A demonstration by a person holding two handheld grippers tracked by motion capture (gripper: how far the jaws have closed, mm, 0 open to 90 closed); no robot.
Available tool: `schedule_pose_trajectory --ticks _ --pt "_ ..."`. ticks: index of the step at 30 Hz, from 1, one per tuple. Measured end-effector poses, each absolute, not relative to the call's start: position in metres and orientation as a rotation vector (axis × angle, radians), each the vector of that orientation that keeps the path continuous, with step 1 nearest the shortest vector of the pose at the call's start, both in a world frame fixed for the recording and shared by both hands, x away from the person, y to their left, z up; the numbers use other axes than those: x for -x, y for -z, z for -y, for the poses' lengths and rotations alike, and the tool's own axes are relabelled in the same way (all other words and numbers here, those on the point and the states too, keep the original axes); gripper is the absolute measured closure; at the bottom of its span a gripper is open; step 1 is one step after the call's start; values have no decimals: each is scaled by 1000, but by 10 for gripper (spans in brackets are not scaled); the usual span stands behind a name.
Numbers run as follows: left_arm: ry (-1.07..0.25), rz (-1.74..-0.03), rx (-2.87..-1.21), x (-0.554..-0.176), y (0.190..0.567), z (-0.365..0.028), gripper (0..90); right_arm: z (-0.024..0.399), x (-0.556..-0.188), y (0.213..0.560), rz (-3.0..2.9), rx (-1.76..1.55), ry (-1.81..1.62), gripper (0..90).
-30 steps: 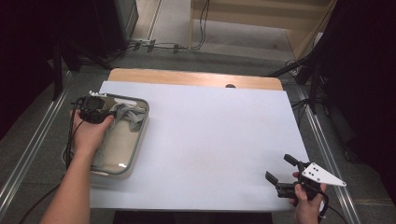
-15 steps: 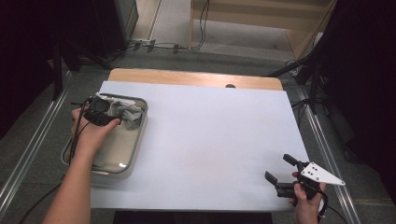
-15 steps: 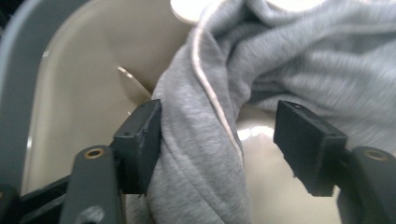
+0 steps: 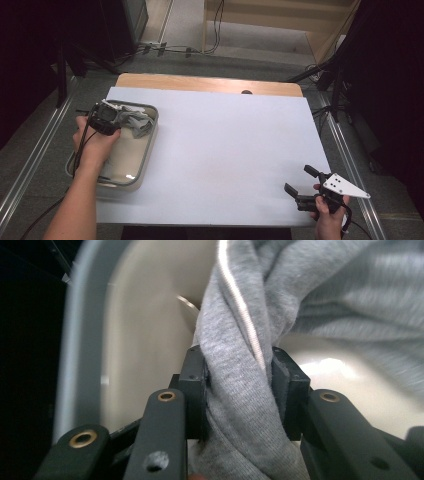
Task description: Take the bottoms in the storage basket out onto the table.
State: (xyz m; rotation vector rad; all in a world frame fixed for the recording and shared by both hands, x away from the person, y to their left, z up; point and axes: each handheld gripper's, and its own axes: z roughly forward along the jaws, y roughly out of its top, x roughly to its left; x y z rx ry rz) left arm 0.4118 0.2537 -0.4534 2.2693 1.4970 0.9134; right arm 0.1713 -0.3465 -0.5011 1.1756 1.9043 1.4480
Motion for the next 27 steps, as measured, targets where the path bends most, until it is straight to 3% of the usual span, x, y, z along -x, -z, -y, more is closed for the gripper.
schedule_pose_trajectory --ticks 27 --pt "-1034 -1280 -1646 -369 388 -270 676 346 -171 500 -1894 -1168 -1446 0"
